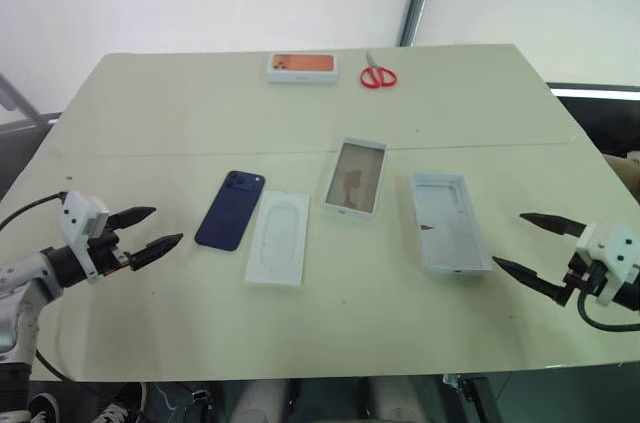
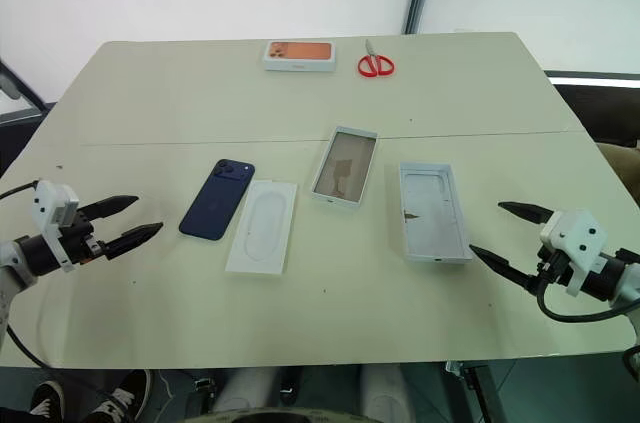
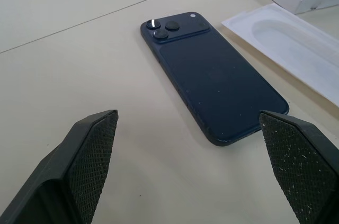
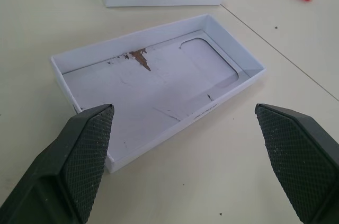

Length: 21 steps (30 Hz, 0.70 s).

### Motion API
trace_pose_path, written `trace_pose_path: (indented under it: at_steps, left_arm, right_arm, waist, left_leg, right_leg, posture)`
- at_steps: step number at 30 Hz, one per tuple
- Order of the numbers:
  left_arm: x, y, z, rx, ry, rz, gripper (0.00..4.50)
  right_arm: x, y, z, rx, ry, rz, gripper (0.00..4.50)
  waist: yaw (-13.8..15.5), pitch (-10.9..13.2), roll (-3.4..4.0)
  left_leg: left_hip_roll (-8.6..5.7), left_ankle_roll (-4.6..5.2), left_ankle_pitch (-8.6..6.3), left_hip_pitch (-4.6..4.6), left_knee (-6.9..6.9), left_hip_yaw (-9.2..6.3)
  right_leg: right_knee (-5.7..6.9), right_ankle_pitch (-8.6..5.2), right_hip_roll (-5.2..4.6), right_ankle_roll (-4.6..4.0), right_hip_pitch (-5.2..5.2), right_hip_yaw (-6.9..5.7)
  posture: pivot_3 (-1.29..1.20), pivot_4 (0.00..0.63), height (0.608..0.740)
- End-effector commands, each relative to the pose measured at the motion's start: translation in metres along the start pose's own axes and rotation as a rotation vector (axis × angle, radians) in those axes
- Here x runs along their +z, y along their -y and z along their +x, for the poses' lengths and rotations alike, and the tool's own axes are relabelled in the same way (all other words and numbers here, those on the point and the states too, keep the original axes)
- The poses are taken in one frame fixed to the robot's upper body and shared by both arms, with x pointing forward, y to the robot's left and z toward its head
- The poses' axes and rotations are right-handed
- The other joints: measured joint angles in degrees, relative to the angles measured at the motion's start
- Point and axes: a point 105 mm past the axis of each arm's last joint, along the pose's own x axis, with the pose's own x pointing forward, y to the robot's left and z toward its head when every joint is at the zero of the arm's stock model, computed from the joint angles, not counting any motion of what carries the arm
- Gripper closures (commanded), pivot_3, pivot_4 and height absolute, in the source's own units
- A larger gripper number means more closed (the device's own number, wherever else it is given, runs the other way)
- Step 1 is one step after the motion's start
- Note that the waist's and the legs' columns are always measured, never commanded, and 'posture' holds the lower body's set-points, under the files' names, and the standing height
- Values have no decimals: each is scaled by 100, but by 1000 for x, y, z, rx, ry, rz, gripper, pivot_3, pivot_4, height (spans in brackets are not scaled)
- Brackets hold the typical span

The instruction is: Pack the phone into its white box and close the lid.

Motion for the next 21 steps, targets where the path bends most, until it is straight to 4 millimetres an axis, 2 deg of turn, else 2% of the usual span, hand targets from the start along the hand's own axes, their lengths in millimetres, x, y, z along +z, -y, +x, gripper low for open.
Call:
trace_pose_path:
  at_steps: [1, 11, 21]
  left_arm:
    - [15, -3, -5, 17, 46, 42, 55]
    - [17, -2, -1, 3, 47, 39, 55]
    - [17, -1, 2, -11, 39, 16, 55]
  right_arm:
    - [8, 5, -1, -25, 24, -39, 37]
    - [11, 9, 4, -30, 34, -48, 37]
    - [11, 4, 10, -9, 44, -40, 37]
  waist:
    - [6, 0, 0]
    - [2, 0, 0]
    - [-1, 0, 0]
  left_leg:
    - [0, 0, 0, 0, 0, 0]
    - [0, 0, 0, 0, 0, 0]
    - [0, 0, 0, 0, 0, 0]
  right_leg:
    - [0, 0, 0, 0, 0, 0]
    - [0, 0, 0, 0, 0, -1]
    - [0, 0, 1, 0, 0, -1]
  posture:
    - [0, 150, 740]
    - [0, 150, 740]
    - [0, 150, 740]
